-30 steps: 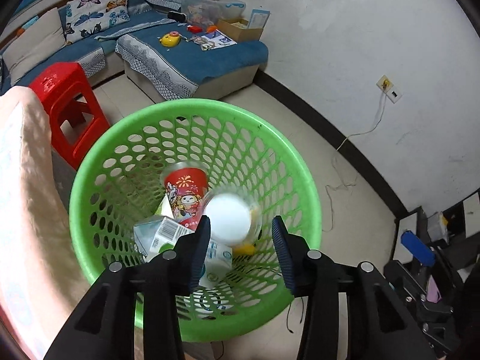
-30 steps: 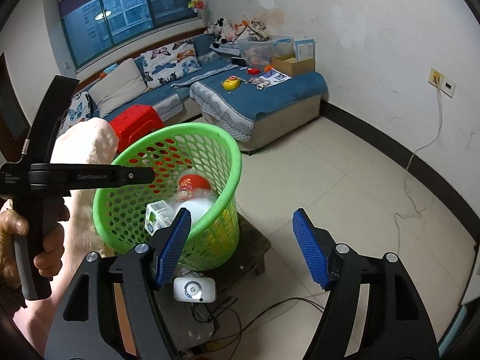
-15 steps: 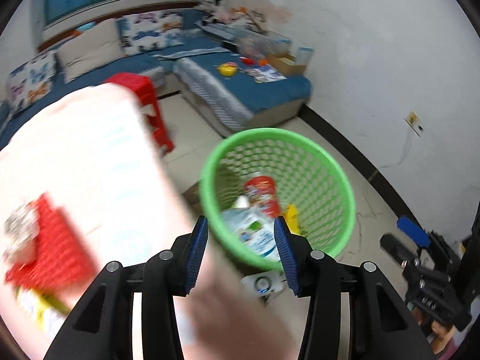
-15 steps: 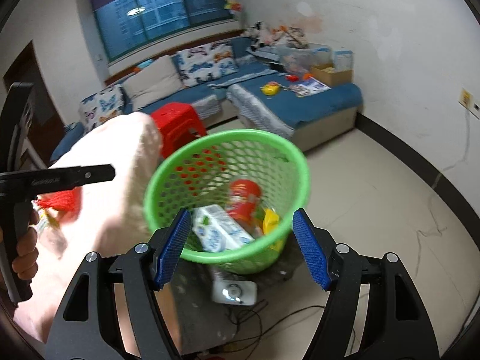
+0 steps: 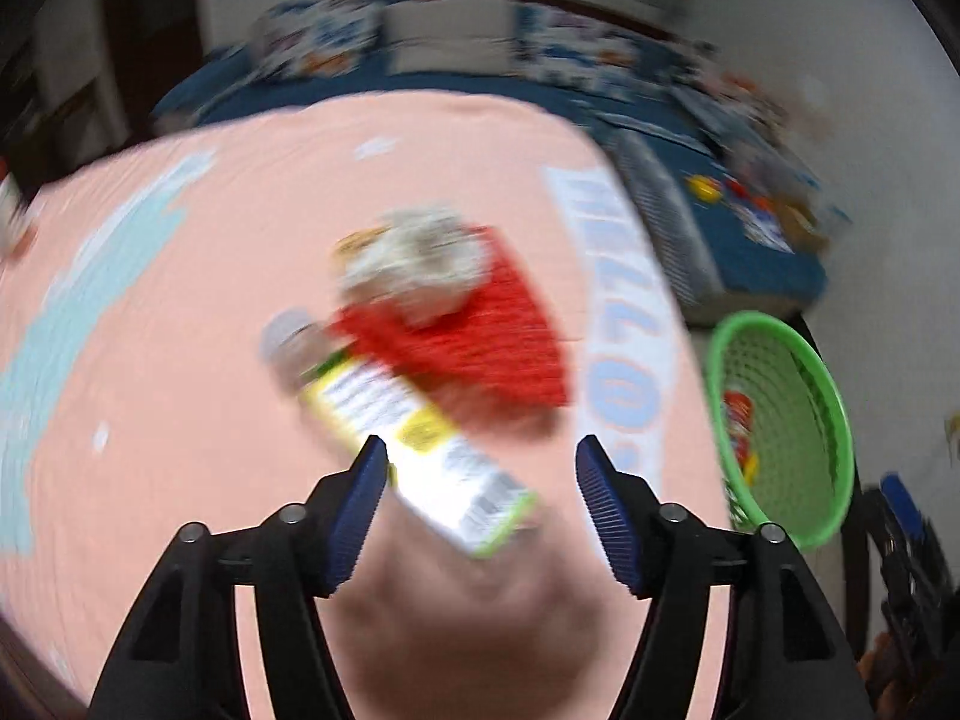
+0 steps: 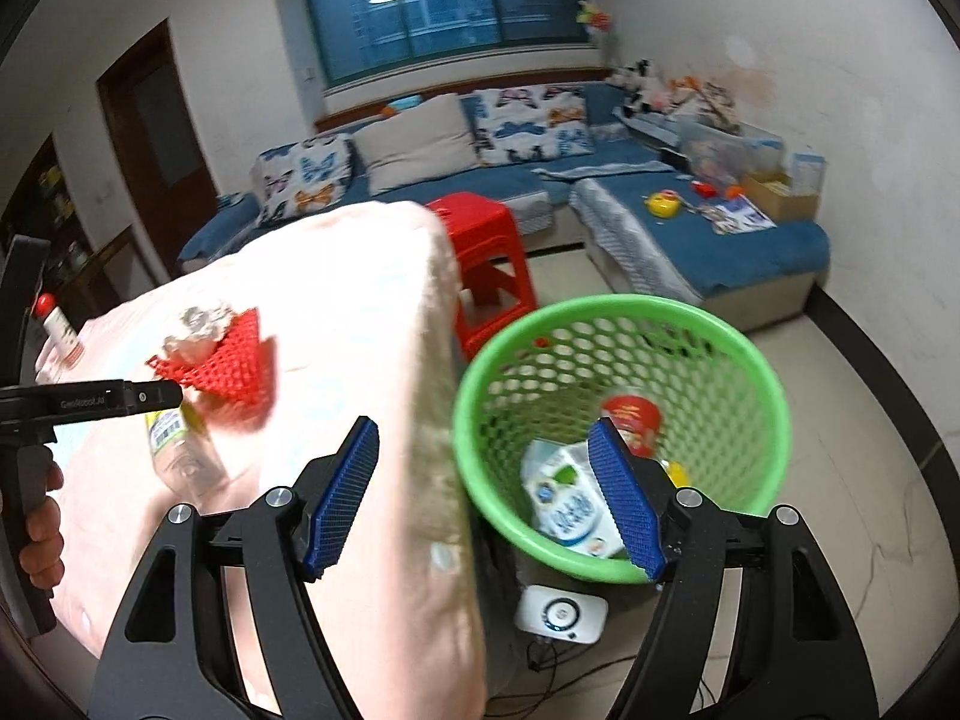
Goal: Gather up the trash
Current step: 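Grasp the clear bottle with the left tool while the right tool grasps the crumpled foil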
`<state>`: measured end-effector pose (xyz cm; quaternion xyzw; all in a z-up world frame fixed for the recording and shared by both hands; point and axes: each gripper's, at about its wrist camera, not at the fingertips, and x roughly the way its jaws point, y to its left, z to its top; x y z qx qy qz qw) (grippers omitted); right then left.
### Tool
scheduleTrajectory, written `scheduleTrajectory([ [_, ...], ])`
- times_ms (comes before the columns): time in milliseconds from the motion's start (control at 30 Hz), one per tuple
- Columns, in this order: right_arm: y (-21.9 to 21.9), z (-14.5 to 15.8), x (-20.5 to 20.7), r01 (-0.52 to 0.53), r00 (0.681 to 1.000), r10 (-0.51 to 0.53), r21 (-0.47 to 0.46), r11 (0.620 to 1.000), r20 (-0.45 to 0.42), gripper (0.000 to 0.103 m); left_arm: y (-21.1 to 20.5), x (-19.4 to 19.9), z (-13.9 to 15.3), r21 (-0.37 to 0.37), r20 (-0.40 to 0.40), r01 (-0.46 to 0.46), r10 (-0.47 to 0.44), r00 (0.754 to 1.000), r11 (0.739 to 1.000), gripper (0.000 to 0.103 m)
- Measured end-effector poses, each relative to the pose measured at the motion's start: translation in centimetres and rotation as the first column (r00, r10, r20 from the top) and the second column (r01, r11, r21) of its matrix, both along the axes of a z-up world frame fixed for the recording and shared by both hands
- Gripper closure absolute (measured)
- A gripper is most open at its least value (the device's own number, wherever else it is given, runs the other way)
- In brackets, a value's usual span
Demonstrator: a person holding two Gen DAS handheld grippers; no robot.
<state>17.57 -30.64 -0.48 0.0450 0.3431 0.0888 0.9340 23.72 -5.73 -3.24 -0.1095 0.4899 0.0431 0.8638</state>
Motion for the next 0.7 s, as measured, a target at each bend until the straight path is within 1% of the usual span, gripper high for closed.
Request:
scheduleTrajectory([
  [67, 0.9, -0.2, 0.0, -0.023, 1.000, 0.023, 0.002, 1.000, -0.003, 0.029, 1.5, 0.2, -0.6, -0.022, -0.017, -0.069, 0.069, 0.997, 0.997, 0.028],
  [100, 1.3, -0.3, 0.1, -0.035, 0.999, 0.035, 0.002, 0.999, -0.004, 0.029, 1.8, 0.4, -0.9, -0.024, -0.024, -0.085, 0.085, 0.996, 0.996, 0.027],
  [167, 2.1, -0.5, 0.3, -0.057, 0.998, 0.057, 0.000, 0.998, -0.011, 0.029, 2.6, 1.1, -1.8, -0.023, -0.064, -0.123, 0.122, 0.990, 0.992, 0.024],
  [267, 3.1, -0.7, 0.7, -0.087, 0.996, 0.087, -0.009, 0.996, -0.022, 0.029, 3.4, 1.4, -2.6, -0.055, -0.094, -0.169, 0.164, 0.982, 0.984, 0.021],
  [300, 3.4, -0.8, 0.9, -0.094, 0.995, 0.094, -0.011, 0.995, -0.024, 0.029, 3.5, 1.5, -2.8, -0.057, -0.098, -0.175, 0.168, 0.981, 0.983, 0.021],
  [367, 3.9, -0.9, 1.2, -0.103, 0.994, 0.103, -0.014, 0.995, -0.028, 0.029, 3.7, 1.9, -3.3, -0.054, -0.113, -0.186, 0.179, 0.977, 0.981, 0.018],
  [433, 4.4, -1.0, 1.5, -0.114, 0.993, 0.113, -0.018, 0.993, -0.035, 0.028, 3.9, 2.2, -3.8, -0.080, -0.134, -0.188, 0.177, 0.975, 0.979, 0.018],
  [567, 4.9, -1.2, 2.3, -0.124, 0.991, 0.123, -0.009, 0.992, -0.053, 0.028, 4.1, 2.8, -4.6, -0.076, -0.154, -0.185, 0.172, 0.973, 0.980, 0.018],
  [633, 5.2, -1.2, 2.7, -0.129, 0.990, 0.129, -0.007, 0.992, -0.061, 0.028, 4.3, 2.9, -4.8, -0.089, -0.158, -0.184, 0.168, 0.973, 0.979, 0.018],
  [700, 5.6, -1.3, 3.1, -0.137, 0.988, 0.136, -0.008, 0.991, -0.069, 0.028, 4.4, 3.0, -4.9, -0.106, -0.159, -0.170, 0.152, 0.976, 0.980, 0.024],
])
